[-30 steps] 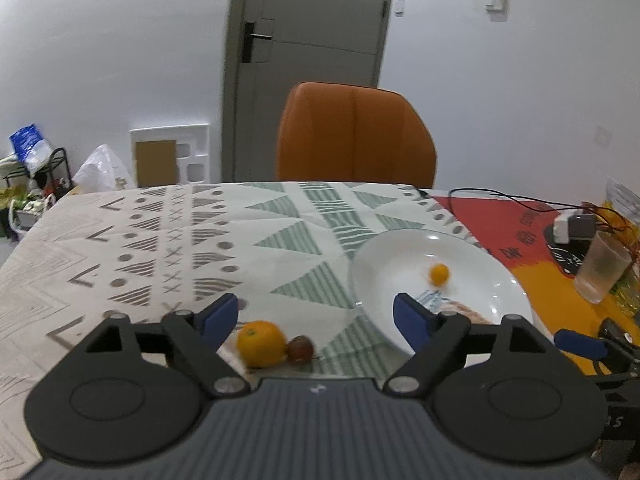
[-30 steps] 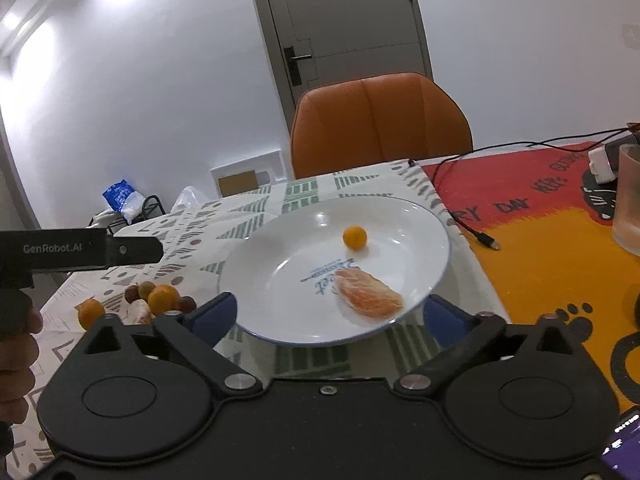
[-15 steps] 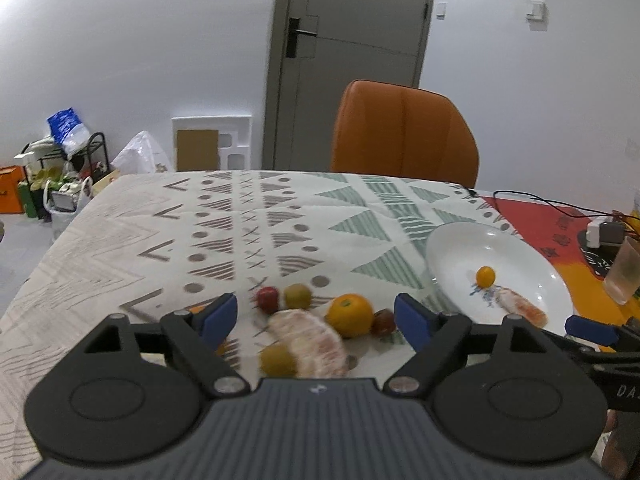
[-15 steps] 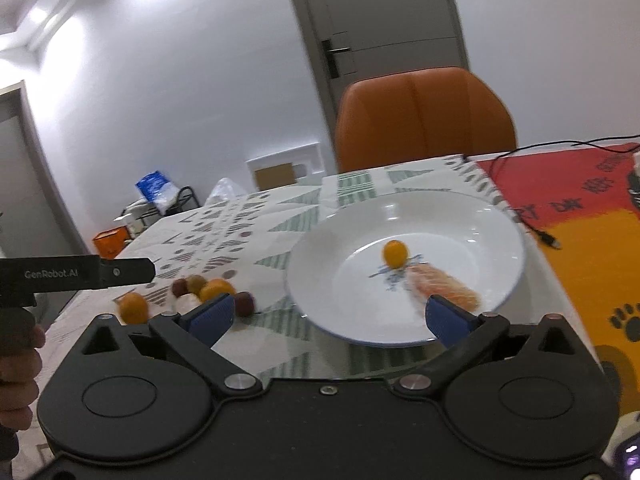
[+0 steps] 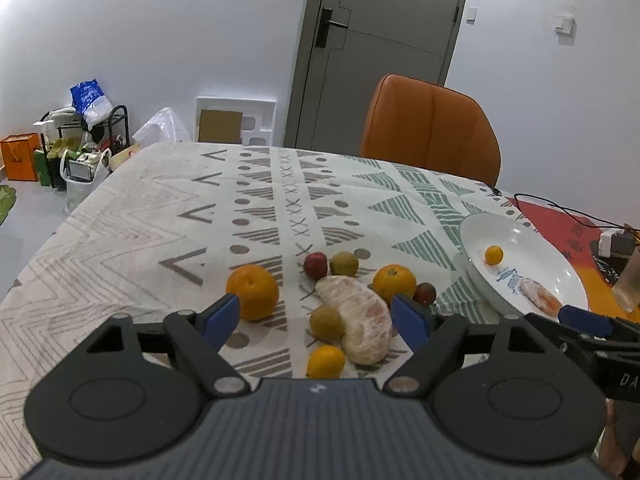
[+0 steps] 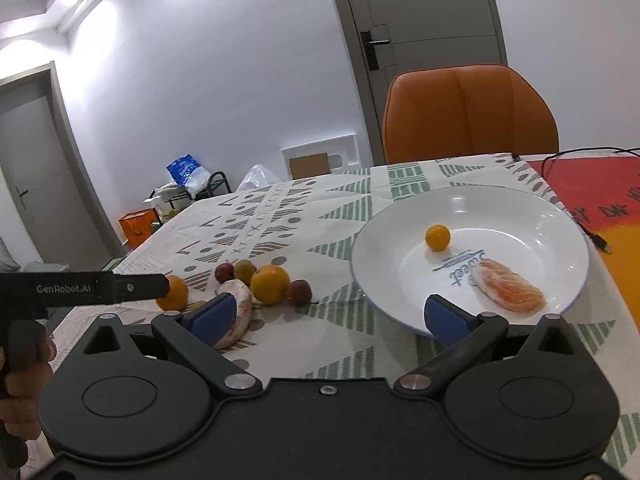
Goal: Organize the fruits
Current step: 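Withdraw both tools from the plate back toward the remaining fruit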
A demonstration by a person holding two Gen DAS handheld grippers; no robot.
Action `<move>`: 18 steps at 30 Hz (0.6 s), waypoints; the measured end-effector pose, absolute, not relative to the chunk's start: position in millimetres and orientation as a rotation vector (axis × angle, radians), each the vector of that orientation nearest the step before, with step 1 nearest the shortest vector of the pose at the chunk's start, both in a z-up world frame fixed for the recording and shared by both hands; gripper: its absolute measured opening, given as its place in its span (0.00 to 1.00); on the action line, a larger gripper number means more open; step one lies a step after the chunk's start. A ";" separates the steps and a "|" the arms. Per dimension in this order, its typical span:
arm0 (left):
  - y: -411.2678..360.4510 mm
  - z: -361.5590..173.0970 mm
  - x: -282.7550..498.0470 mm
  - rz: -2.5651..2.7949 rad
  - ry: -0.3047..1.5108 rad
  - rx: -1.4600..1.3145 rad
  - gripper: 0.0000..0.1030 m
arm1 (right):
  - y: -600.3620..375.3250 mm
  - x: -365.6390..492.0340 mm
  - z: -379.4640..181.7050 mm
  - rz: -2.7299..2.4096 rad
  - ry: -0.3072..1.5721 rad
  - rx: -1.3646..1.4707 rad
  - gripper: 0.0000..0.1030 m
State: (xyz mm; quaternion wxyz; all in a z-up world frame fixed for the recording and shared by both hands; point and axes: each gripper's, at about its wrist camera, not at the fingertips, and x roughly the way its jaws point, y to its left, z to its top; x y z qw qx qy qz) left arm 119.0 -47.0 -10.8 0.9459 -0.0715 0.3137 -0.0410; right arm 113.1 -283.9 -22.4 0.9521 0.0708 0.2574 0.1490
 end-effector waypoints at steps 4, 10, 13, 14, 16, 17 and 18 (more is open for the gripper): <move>-43.6 -15.4 117.1 -0.084 0.638 -0.160 0.73 | -277.0 114.6 -23.7 0.322 0.536 0.137 0.89; -45.2 -24.3 119.0 -0.103 0.654 -0.179 0.61 | -266.1 115.3 -25.1 0.348 0.553 0.125 0.82; -46.0 -29.9 120.3 -0.115 0.666 -0.186 0.54 | -262.0 116.0 -26.0 0.356 0.562 0.119 0.78; -46.6 -32.1 121.1 -0.120 0.672 -0.188 0.53 | -260.9 116.1 -26.1 0.360 0.564 0.117 0.77; -47.2 -35.8 122.4 -0.126 0.679 -0.194 0.50 | -258.7 116.4 -26.6 0.364 0.568 0.113 0.77; -47.9 -37.9 123.3 -0.127 0.684 -0.194 0.49 | -257.7 116.9 -26.8 0.366 0.569 0.112 0.77; -48.2 -40.1 124.3 -0.128 0.691 -0.195 0.48 | -256.7 117.3 -27.2 0.368 0.572 0.111 0.76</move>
